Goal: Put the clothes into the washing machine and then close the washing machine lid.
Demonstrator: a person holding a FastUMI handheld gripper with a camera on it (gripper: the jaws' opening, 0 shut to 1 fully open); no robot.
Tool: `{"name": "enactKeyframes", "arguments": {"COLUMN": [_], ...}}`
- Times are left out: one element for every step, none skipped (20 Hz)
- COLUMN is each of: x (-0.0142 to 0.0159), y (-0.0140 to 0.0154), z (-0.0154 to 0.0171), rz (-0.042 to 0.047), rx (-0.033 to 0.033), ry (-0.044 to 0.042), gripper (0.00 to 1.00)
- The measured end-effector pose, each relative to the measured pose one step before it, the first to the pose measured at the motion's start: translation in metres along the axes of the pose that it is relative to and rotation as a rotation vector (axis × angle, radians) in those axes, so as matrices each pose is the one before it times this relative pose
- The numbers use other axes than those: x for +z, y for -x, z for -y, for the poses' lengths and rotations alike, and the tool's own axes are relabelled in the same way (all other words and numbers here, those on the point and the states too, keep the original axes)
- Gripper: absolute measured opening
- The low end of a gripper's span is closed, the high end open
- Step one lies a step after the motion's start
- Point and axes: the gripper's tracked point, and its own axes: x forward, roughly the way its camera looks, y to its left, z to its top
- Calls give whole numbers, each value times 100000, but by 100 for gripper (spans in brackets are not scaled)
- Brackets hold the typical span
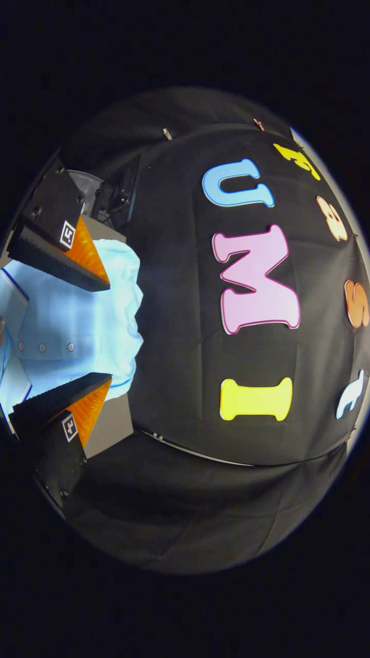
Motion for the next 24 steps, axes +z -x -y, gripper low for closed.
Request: {"name": "enactKeyframes", "arguments": {"x": [-595,-398,-530,-576,-463,-480,-515,-498,-264,-157,30,7,-141,-16,-32,-202,-23,-83,73,-48,84,-197,183,-48], "y": [-746,-459,-549,-400,-457,-246,-341,-348,-169,-42,14,-181,18,-109,-83,-91,-17,238,3,12,30,-161,199,125], "z": [305,38,132,332,187,166,91,123,17,-62,-21,66,-95,-129,-458,-246,-43,-634,162,-316,-10,21,16,-40], "rz": [-3003,-2330,-2227,-1920,-1675,-1495,-1783,-1227,-608,-695,454,-243,-916,-127,-683,-402,-556,-170,849,331,467,335,23,-82], "rx": [-1066,-262,-213,-395,-666,-175,-214,-255,-145,-132,-109,-345,-86,642,1693,617,-424,2346,-611,75,-18,107,224,169], "ry": [-326,-819,-1199,-937,-383,-47,324,474,106,-257,113,353,884,931,722,1408,2248,1491,584,970,772,-8,-42,74], "gripper": [100,100,100,100,100,100,100,99,99,100,100,100,99,98,96,84,72,60,41,23,23,22,5,5]}}
